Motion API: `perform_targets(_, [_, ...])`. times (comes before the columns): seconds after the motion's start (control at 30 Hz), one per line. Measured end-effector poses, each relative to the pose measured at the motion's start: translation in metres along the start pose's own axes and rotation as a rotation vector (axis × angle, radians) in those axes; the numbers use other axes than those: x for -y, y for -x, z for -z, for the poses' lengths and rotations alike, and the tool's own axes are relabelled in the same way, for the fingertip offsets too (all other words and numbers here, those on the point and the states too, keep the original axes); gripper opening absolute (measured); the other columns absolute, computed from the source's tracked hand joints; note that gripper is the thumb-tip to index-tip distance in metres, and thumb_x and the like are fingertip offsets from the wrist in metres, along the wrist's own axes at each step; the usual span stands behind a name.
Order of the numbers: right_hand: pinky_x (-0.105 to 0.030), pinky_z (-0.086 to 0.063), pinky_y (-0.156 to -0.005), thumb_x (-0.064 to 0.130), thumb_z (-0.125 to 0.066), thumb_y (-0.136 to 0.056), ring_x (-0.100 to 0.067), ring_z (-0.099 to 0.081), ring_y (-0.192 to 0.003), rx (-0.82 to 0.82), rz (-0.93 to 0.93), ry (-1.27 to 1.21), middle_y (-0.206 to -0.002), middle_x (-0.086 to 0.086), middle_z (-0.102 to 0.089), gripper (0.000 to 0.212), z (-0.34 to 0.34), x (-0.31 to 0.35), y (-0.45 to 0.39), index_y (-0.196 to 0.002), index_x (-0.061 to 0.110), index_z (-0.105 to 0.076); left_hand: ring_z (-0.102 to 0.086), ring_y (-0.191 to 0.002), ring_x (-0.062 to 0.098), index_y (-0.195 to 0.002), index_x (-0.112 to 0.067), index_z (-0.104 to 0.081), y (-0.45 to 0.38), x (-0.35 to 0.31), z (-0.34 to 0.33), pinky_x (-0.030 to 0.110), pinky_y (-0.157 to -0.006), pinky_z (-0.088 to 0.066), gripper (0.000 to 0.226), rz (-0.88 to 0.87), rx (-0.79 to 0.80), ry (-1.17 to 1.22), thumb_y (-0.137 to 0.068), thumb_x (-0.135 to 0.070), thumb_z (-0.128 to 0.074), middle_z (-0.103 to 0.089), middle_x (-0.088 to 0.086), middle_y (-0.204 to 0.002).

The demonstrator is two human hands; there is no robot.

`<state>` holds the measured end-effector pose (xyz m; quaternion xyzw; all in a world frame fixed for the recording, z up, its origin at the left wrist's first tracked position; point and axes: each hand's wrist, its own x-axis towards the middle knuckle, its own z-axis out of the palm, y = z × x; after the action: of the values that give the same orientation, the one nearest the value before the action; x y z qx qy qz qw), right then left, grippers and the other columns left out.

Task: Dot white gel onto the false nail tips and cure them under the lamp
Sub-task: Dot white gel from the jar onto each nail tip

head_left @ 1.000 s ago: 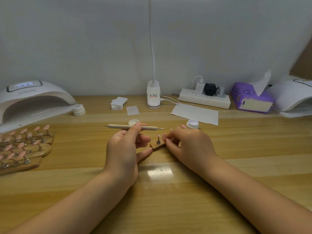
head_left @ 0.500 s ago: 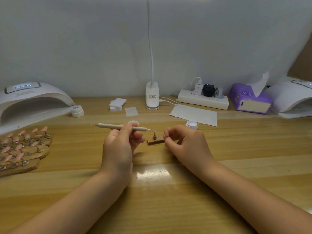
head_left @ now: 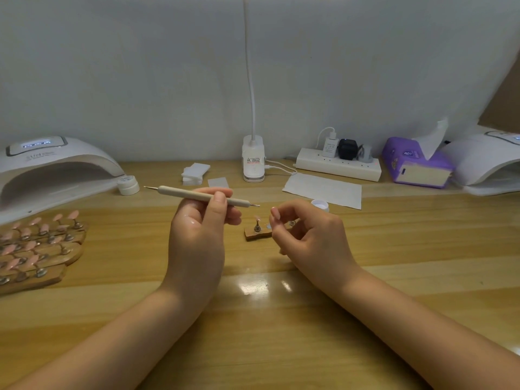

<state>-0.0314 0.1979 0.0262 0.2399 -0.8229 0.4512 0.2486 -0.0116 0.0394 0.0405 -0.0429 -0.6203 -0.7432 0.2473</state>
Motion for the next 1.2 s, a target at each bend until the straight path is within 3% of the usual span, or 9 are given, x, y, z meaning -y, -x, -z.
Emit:
perform_targets(0.1, [-0.024, -0.053, -0.055, 0.018, -0.064, -0.092, -0.006, -0.063, -0.061, -0.027, 0.006, -0.004, -0.082, 0.013, -0.065, 0.006, 0.000, 0.002, -0.001, -0.096, 0.016, -0.068, -0.064, -0.075, 0.005, -0.098, -0.018, -0.061, 0.005, -0.004, -0.003, 0.014, -0.071, -0.050, 0.015, -0.105, 0.043, -0.099, -0.094, -0.027, -0.050, -0.067, -0.004, -0.079])
perform_targets(0.2, [-0.029, -0.054, -0.056, 0.018, -0.064, -0.092, -0.008, -0.064, -0.062, -0.016, 0.005, -0.009, -0.082, 0.012, -0.066, 0.007, 0.000, 0.003, -0.001, -0.096, 0.015, -0.069, -0.066, -0.080, 0.005, -0.099, -0.022, -0.060, 0.008, -0.005, -0.004, 0.012, -0.073, -0.049, 0.018, -0.152, 0.080, -0.140, -0.089, -0.033, -0.050, -0.068, -0.008, -0.083])
perform_targets(0.43, [-0.037, -0.054, -0.059, 0.021, -0.065, -0.091, -0.012, -0.065, -0.063, 0.011, 0.014, -0.006, -0.078, 0.006, -0.069, 0.013, 0.000, 0.002, 0.000, -0.093, 0.010, -0.072, -0.067, -0.086, 0.008, -0.101, -0.024, -0.059, 0.008, -0.004, 0.000, 0.016, -0.076, -0.051, 0.011, -0.293, 0.137, -0.259, -0.094, -0.024, -0.050, -0.066, -0.008, -0.091])
perform_targets(0.6, [-0.042, -0.054, -0.062, 0.018, -0.067, -0.090, -0.015, -0.065, -0.064, -0.001, -0.017, -0.045, -0.076, 0.005, -0.070, 0.010, -0.001, 0.001, 0.001, -0.091, 0.011, -0.074, -0.066, -0.085, 0.004, -0.102, -0.019, -0.056, 0.006, -0.002, 0.002, 0.010, -0.075, -0.047, 0.011, -0.416, 0.154, -0.360, -0.095, -0.016, -0.048, -0.064, -0.007, -0.091])
perform_targets(0.8, [-0.059, -0.048, -0.090, 0.021, -0.066, -0.090, -0.013, -0.066, -0.065, 0.042, -0.108, -0.085, -0.076, 0.009, -0.069, 0.011, -0.004, 0.001, 0.002, -0.091, 0.014, -0.073, -0.065, -0.087, 0.003, -0.104, -0.012, -0.054, 0.007, 0.005, 0.005, 0.011, -0.077, -0.047, 0.015, -0.480, 0.180, -0.376, -0.096, -0.021, -0.046, -0.063, -0.004, -0.095])
perform_targets(1.1, [-0.058, -0.045, -0.095, 0.023, -0.066, -0.090, -0.010, -0.067, -0.065, 0.063, -0.142, -0.089, -0.075, 0.003, -0.071, 0.012, -0.005, -0.001, 0.002, -0.093, 0.013, -0.073, -0.065, -0.088, 0.004, -0.104, -0.017, -0.055, 0.007, 0.013, 0.007, 0.011, -0.077, -0.047, 0.016, -0.458, 0.172, -0.367, -0.095, -0.025, -0.044, -0.063, -0.004, -0.096])
perform_targets(1.2, [-0.052, -0.050, -0.090, 0.020, -0.067, -0.089, -0.009, -0.067, -0.065, 0.067, -0.136, -0.084, -0.075, 0.004, -0.071, 0.010, -0.005, -0.002, 0.002, -0.093, 0.013, -0.073, -0.065, -0.088, 0.005, -0.104, -0.017, -0.055, 0.007, 0.015, 0.008, 0.012, -0.077, -0.047, 0.016, -0.457, 0.176, -0.369, -0.095, -0.024, -0.045, -0.063, -0.004, -0.097])
